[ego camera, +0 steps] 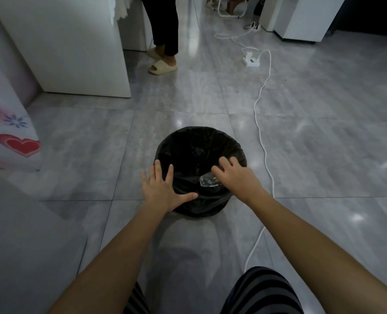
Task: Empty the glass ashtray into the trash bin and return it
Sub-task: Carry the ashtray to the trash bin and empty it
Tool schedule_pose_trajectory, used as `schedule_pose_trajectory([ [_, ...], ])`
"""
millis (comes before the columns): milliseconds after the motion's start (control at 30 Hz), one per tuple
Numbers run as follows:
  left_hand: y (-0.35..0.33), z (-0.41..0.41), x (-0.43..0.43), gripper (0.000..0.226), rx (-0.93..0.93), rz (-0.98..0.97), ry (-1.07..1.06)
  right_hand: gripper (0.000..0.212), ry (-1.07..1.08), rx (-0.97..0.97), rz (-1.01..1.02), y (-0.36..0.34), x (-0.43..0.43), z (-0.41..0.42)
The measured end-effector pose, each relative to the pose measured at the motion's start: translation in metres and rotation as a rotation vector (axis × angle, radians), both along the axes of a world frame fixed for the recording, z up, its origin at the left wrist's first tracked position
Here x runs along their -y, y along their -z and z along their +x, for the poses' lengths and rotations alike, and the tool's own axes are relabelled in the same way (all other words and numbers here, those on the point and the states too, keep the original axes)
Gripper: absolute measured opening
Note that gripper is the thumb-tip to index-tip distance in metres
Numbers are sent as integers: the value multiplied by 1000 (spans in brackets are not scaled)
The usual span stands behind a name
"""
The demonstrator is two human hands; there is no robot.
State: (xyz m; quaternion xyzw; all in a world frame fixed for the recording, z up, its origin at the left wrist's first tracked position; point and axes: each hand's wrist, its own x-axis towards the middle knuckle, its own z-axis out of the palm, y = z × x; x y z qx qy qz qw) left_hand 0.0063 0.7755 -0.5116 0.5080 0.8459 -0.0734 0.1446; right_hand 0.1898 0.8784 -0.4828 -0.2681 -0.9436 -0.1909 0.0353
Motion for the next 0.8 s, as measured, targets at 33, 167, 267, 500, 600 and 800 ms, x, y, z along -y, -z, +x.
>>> schedule_pose_trajectory([
  [33, 0, 0, -1, 123, -1, -5, 3, 36, -28, 28, -2, 2, 0, 1],
  [167, 0, -1, -3, 123, -4, -10, 9, 50, -106, 113, -28, 10, 0, 6],
  [267, 0, -3, -2, 122, 9, -15, 2, 30, 53, -56, -28, 12, 2, 2],
  [500, -2, -5, -5, 120, 0, -56, 22, 41, 30, -44, -42, 11, -2, 6],
  [600, -1, -5, -8, 118, -14, -57, 37, 49, -29, 85, -83, 12, 3, 6],
  [800, -3, -6, -8, 113, -8, -44, 73, 45, 272, -210, -322, 9, 10, -2],
])
